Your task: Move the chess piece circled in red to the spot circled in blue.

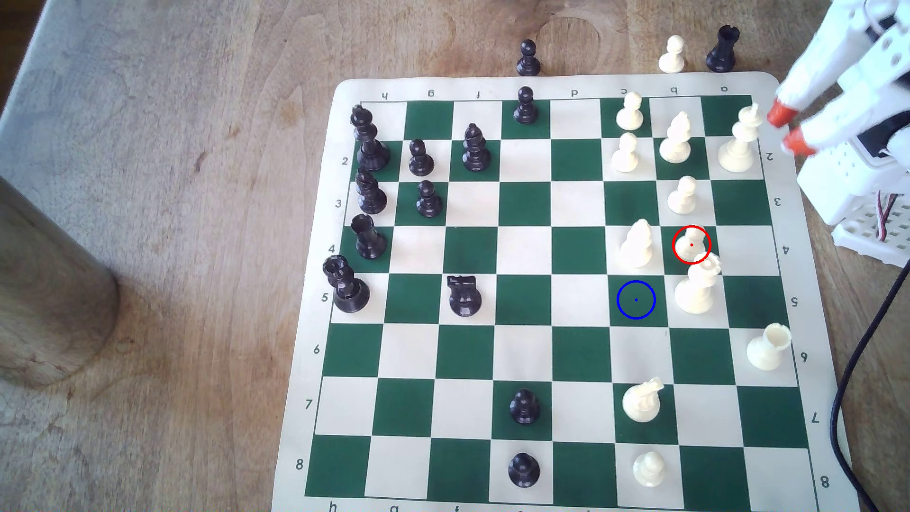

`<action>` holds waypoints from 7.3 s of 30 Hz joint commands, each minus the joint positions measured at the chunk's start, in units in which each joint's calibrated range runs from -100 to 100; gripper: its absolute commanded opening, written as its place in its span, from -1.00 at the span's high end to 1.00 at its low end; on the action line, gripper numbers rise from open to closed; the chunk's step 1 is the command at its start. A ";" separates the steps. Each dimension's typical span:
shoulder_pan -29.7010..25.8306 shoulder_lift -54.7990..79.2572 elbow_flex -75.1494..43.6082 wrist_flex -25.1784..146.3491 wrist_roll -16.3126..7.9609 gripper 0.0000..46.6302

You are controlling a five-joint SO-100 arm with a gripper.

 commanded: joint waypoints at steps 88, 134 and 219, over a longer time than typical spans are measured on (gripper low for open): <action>1.53 17.40 33.73 -36.73 0.98 0.99; -1.84 41.51 -12.14 -27.07 -0.59 0.99; -2.70 50.67 4.36 -39.27 -0.73 0.39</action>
